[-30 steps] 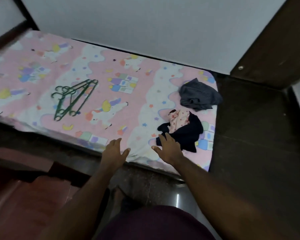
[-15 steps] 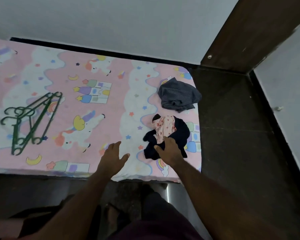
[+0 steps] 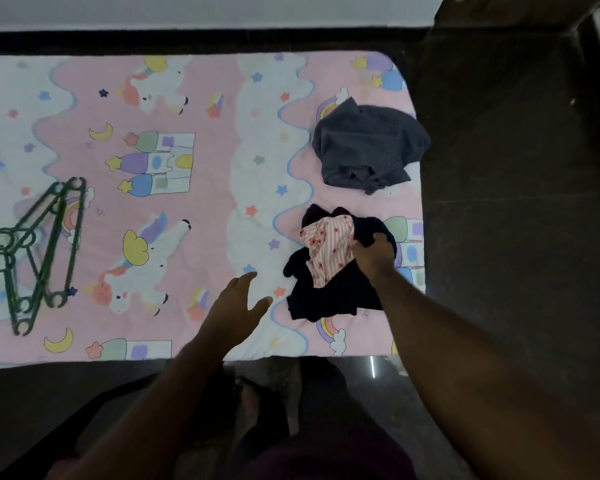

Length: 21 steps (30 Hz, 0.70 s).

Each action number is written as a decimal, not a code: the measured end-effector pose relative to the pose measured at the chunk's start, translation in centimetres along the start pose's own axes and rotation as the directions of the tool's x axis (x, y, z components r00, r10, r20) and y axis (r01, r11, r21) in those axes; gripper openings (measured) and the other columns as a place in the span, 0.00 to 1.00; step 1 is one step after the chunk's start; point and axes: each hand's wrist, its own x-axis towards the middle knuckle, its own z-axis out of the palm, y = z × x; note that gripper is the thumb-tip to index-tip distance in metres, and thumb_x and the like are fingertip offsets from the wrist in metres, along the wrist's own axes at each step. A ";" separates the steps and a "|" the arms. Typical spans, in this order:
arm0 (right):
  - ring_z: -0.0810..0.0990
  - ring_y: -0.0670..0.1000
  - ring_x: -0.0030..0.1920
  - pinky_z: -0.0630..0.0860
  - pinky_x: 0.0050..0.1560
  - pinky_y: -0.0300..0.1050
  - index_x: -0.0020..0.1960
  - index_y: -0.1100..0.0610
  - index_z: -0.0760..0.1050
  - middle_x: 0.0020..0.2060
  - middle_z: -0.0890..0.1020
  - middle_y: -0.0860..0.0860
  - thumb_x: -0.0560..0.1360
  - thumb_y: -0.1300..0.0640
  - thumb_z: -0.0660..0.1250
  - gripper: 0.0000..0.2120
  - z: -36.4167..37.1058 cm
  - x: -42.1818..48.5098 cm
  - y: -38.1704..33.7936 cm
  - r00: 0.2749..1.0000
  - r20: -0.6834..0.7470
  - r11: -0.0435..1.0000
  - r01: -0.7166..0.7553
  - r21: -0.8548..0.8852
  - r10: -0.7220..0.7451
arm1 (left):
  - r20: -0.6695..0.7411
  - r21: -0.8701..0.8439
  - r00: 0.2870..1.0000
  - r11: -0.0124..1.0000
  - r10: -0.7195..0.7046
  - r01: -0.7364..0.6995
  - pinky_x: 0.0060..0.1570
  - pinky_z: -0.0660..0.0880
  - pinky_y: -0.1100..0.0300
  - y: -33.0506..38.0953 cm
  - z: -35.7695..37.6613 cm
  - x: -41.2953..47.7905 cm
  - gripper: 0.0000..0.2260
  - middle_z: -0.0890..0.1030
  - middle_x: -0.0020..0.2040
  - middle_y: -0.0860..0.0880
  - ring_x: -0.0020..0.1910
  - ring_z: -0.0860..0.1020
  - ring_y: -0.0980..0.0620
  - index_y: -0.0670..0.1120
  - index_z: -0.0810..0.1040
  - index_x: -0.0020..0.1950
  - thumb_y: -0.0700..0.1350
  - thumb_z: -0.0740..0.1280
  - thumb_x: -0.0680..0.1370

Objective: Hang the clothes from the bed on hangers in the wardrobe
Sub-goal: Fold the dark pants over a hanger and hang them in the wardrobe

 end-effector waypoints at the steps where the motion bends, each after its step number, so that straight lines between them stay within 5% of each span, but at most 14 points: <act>1: 0.70 0.62 0.69 0.69 0.67 0.53 0.73 0.61 0.65 0.69 0.71 0.61 0.76 0.49 0.68 0.30 0.0 0.9 0.0 0.999 -0.038 1.000 -0.018 -0.007 0.018 | 0.013 0.002 1.000 1.000 -0.019 0.019 0.65 0.68 0.54 0.2 0.2 0.4 0.27 0.71 0.70 0.44 0.66 0.72 0.46 0.47 0.64 0.75 0.52 0.67 0.79; 5: 0.78 0.60 0.59 0.70 0.50 0.41 0.60 0.63 0.78 0.58 0.81 0.60 0.78 0.63 0.62 0.12 0.4 2.8 0.5 0.996 -0.086 0.999 -0.040 -0.016 0.038 | 0.050 -0.050 0.995 0.995 -0.082 0.084 0.59 0.70 0.59 1.8 0.8 1.8 0.27 0.73 0.68 0.45 0.60 0.75 0.49 0.48 0.66 0.74 0.53 0.68 0.78; 9: 0.78 0.60 0.61 0.73 0.50 0.41 0.63 0.64 0.76 0.59 0.80 0.61 0.80 0.64 0.58 0.14 -1.5 3.3 -1.1 0.994 -0.046 0.991 -0.099 0.095 0.104 | 0.064 -0.117 0.996 0.991 -0.058 0.065 0.53 0.69 0.61 5.0 0.3 3.1 0.25 0.74 0.66 0.46 0.54 0.75 0.53 0.48 0.67 0.73 0.53 0.68 0.78; 11: 0.78 0.60 0.60 0.74 0.53 0.45 0.63 0.63 0.74 0.56 0.81 0.59 0.80 0.64 0.59 0.13 -3.7 3.9 -2.8 0.992 -0.078 0.953 -0.072 0.294 0.099 | 0.069 -0.151 0.997 0.987 -0.038 0.048 0.52 0.71 0.60 6.8 -0.4 3.8 0.25 0.74 0.66 0.47 0.54 0.76 0.53 0.48 0.68 0.72 0.52 0.68 0.78; 13: 0.82 0.57 0.50 0.77 0.44 0.44 0.53 0.62 0.77 0.44 0.82 0.54 0.79 0.62 0.60 0.09 -6.6 3.0 -5.9 0.996 -0.078 0.756 0.012 0.654 0.052 | 0.027 -0.179 1.000 0.984 -0.006 0.011 0.52 0.71 0.61 8.6 -1.3 4.6 0.24 0.75 0.65 0.47 0.56 0.77 0.52 0.48 0.69 0.71 0.52 0.69 0.78; 15: 0.78 0.48 0.40 0.75 0.39 0.41 0.46 0.58 0.77 0.38 0.78 0.50 0.80 0.60 0.61 0.08 -10.1 0.6 -8.8 0.983 -0.182 0.612 0.160 0.774 -0.025 | -0.059 -0.189 0.997 0.980 0.048 -0.059 0.53 0.70 0.62 10.4 -2.4 5.4 0.22 0.75 0.65 0.48 0.57 0.76 0.52 0.47 0.71 0.70 0.51 0.69 0.78; 18: 0.74 0.43 0.39 0.74 0.41 0.37 0.44 0.53 0.77 0.38 0.77 0.49 0.81 0.60 0.62 0.09 -13.8 -4.4 -11.9 0.909 -0.330 0.513 0.417 0.750 -0.257 | -0.170 -0.195 0.977 0.967 0.129 -0.161 0.55 0.70 0.63 13.1 -4.3 6.2 0.20 0.76 0.63 0.48 0.58 0.76 0.51 0.45 0.72 0.68 0.49 0.68 0.78; 21: 0.75 0.40 0.38 0.73 0.44 0.36 0.43 0.51 0.77 0.37 0.78 0.44 0.80 0.62 0.64 0.10 -13.3 -7.3 -12.5 0.884 -0.238 0.539 0.439 0.719 -0.403 | -0.265 -0.327 0.958 0.925 0.107 -0.194 0.52 0.71 0.64 15.6 -5.7 6.1 0.13 0.79 0.54 0.54 0.54 0.78 0.54 0.48 0.77 0.60 0.53 0.65 0.80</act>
